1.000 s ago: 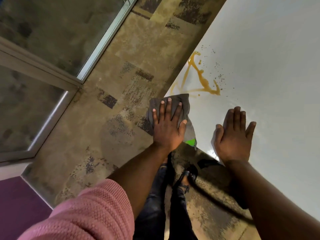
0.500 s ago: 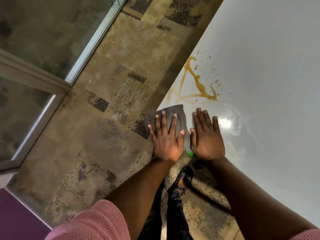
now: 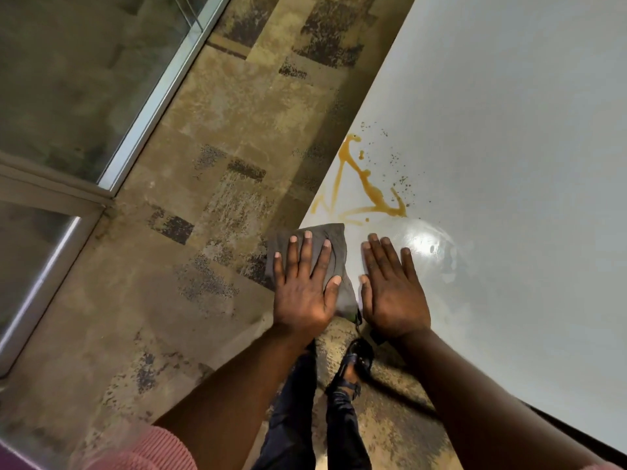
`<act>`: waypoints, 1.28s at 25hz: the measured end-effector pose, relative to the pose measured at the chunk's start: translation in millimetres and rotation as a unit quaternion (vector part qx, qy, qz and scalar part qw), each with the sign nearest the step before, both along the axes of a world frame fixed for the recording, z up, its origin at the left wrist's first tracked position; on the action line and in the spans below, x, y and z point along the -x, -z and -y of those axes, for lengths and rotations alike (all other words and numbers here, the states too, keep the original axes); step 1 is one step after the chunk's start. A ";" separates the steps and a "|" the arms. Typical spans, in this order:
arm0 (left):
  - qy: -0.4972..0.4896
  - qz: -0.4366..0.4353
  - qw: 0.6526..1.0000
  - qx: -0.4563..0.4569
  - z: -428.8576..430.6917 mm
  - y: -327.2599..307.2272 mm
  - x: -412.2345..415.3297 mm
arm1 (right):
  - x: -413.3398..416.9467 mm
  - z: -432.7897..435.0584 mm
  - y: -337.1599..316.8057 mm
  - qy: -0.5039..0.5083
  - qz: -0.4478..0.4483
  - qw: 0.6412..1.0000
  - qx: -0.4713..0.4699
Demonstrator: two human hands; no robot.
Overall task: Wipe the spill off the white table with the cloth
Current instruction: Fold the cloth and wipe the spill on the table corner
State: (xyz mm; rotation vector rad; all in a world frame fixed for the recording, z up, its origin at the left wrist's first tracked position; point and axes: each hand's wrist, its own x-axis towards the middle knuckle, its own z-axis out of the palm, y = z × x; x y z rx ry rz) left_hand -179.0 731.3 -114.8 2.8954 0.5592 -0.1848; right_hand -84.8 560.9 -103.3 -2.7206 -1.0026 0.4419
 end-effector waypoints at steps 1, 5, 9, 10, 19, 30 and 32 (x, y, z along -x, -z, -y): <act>0.010 0.006 1.000 0.005 -2.4 1.1 0.8 | 0.5 0.6 0.5 0.003 -0.004 1.000 -0.001; 0.038 0.000 0.999 -0.003 -23.2 1.0 -21.8 | 2.1 -1.5 1.0 -0.004 -0.004 1.000 -0.015; 0.109 -0.007 0.994 0.002 -41.0 -6.0 -56.9 | 0.3 -4.1 2.5 0.003 0.008 1.000 -0.028; 0.128 -0.007 0.992 0.001 -43.4 -6.6 -63.6 | 1.2 -3.0 4.0 0.006 0.015 0.999 -0.030; 0.179 -0.012 0.983 -0.022 -43.7 -10.6 -56.0 | 2.4 -3.9 5.6 0.034 0.031 0.999 -0.017; 0.226 -0.001 0.974 -0.021 -64.7 -7.7 -101.7 | 1.0 -4.2 10.6 0.065 0.036 0.997 0.003; 0.232 0.006 0.972 -0.026 -64.7 -6.5 -90.6 | 0.3 -5.8 8.5 0.067 0.035 0.997 -0.002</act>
